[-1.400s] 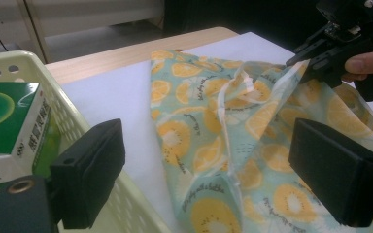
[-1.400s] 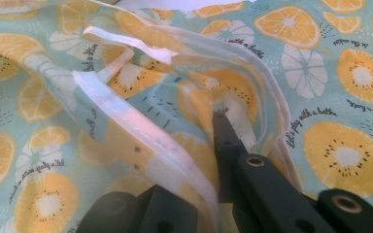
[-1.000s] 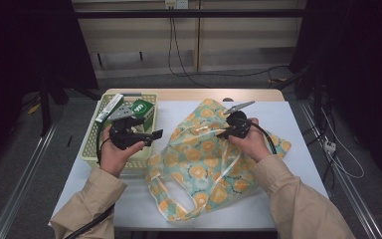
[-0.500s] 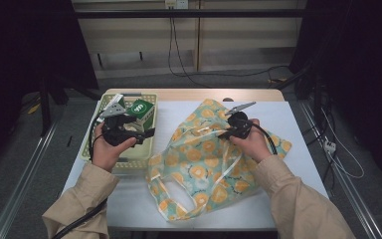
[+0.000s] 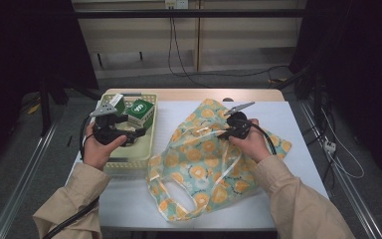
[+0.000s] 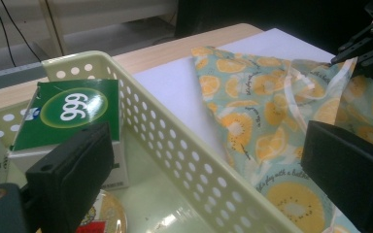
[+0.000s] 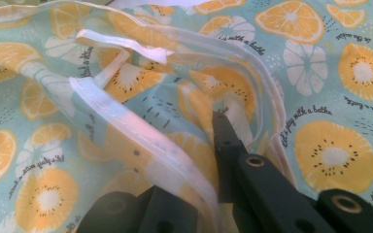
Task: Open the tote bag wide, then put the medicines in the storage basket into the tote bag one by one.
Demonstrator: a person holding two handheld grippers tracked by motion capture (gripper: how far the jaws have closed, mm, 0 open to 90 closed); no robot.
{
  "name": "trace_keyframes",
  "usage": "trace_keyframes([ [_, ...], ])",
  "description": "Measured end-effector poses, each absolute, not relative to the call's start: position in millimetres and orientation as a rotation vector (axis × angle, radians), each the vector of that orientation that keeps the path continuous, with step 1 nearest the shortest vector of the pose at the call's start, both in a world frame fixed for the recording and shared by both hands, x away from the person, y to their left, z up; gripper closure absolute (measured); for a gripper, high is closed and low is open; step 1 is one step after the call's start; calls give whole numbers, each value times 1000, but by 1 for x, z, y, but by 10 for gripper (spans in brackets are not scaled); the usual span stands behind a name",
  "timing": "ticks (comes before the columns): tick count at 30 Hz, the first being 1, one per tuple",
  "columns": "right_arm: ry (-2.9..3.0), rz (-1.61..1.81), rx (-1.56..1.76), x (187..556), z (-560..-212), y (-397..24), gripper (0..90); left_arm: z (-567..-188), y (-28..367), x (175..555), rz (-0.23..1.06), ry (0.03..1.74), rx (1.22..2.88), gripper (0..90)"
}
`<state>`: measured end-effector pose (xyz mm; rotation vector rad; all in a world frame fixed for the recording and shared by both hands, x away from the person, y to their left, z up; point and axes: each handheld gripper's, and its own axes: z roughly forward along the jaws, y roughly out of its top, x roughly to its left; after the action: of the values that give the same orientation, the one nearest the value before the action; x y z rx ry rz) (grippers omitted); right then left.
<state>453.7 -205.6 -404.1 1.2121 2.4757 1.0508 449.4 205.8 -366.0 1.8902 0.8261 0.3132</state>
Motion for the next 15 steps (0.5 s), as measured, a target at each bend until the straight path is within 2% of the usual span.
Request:
trace_keyframes([
  [3, 2476, 1048, 1212, 453, -405, -205, 895, -369, 210, 451, 287, 828, 1877, 51],
  [15, 2475, 1042, 1204, 452, -403, -205, 895, -374, 221, 460, 316, 852, 1916, 51],
])
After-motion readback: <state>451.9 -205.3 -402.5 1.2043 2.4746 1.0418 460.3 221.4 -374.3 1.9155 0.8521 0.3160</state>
